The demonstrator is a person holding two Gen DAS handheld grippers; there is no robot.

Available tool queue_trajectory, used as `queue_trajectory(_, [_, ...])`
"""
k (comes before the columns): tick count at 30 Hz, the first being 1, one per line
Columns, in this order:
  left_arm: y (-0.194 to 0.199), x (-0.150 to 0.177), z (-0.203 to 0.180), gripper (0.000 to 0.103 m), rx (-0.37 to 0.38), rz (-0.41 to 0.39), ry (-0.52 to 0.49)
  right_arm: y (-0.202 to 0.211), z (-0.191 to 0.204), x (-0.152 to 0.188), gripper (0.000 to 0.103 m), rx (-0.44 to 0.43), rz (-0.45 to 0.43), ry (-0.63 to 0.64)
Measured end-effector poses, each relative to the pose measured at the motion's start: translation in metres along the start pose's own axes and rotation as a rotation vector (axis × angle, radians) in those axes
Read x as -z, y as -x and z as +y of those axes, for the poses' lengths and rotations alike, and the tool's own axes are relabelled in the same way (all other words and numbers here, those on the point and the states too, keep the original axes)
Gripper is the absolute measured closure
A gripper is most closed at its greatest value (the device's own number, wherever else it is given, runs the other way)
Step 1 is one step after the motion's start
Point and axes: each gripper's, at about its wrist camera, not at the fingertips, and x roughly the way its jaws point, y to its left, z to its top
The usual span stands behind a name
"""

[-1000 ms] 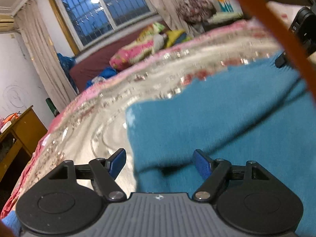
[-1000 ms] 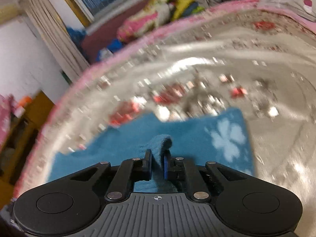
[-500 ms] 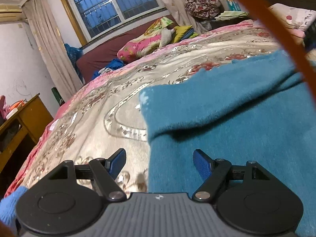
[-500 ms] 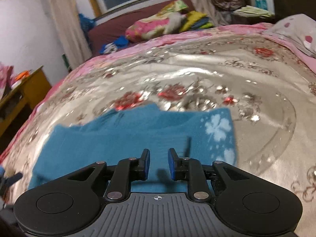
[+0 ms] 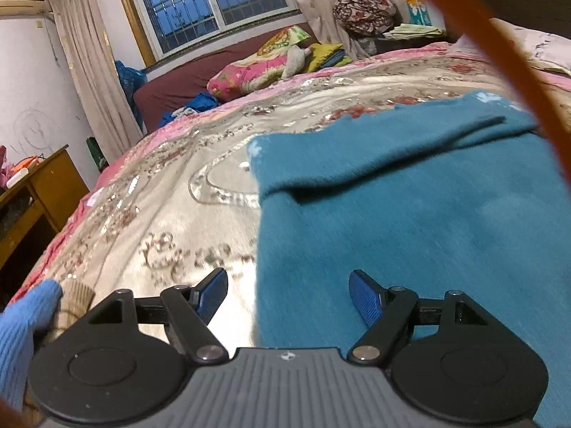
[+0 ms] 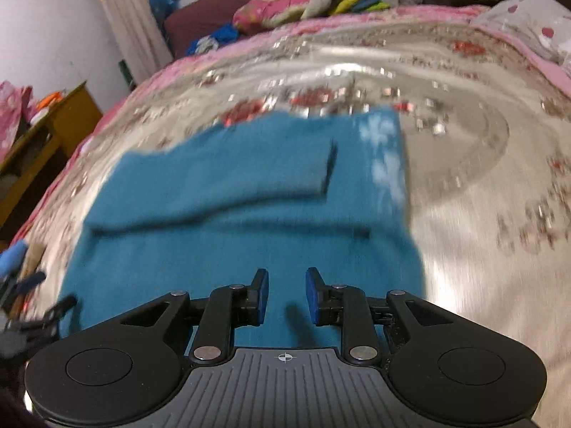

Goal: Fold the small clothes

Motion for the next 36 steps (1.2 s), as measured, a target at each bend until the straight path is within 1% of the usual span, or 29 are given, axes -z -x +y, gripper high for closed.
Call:
queue_trajectory(4, [0.013, 0.012, -0.003, 0.023, 0.028, 0.022, 0.002, 0.017, 0.0, 0.038, 0.079, 0.005, 0.079, 0.005])
queue_trajectory(7, [0.023, 0.021, 0.0, 0.023, 0.049, 0.041, 0.018, 0.031, 0.0, 0.065, 0.079, 0.007, 0.12, 0.006])
queue_trajectory(11, [0.038, 0.035, 0.003, 0.023, 0.069, 0.069, 0.038, 0.051, -0.002, 0.089, 0.079, 0.022, 0.15, 0.016])
queue_trajectory(15, [0.055, 0.047, 0.005, 0.023, 0.087, 0.089, 0.049, 0.077, -0.009, 0.102, 0.079, 0.042, 0.154, -0.011])
queue_trajectory(18, [0.065, 0.055, 0.007, 0.023, 0.102, 0.105, 0.063, 0.091, -0.013, 0.113, 0.078, 0.037, 0.167, -0.046])
queue_trajectory(21, [0.075, 0.06, 0.007, 0.023, 0.116, 0.119, 0.069, 0.101, -0.014, 0.126, 0.071, 0.051, 0.172, -0.055])
queue_trajectory(25, [0.083, 0.067, 0.009, 0.023, 0.155, 0.155, 0.099, 0.1, -0.018, 0.142, 0.069, 0.029, 0.192, -0.109])
queue_trajectory(28, [0.086, 0.069, 0.01, 0.023, 0.189, 0.177, 0.126, 0.097, -0.02, 0.146, 0.068, -0.003, 0.192, -0.147])
queue_trajectory(31, [0.088, 0.074, 0.008, 0.023, 0.224, 0.216, 0.154, 0.096, -0.018, 0.149, 0.068, -0.025, 0.187, -0.155])
queue_trajectory(36, [0.094, 0.077, 0.006, 0.023, 0.22, 0.228, 0.167, 0.095, -0.025, 0.152, 0.07, -0.049, 0.193, -0.181])
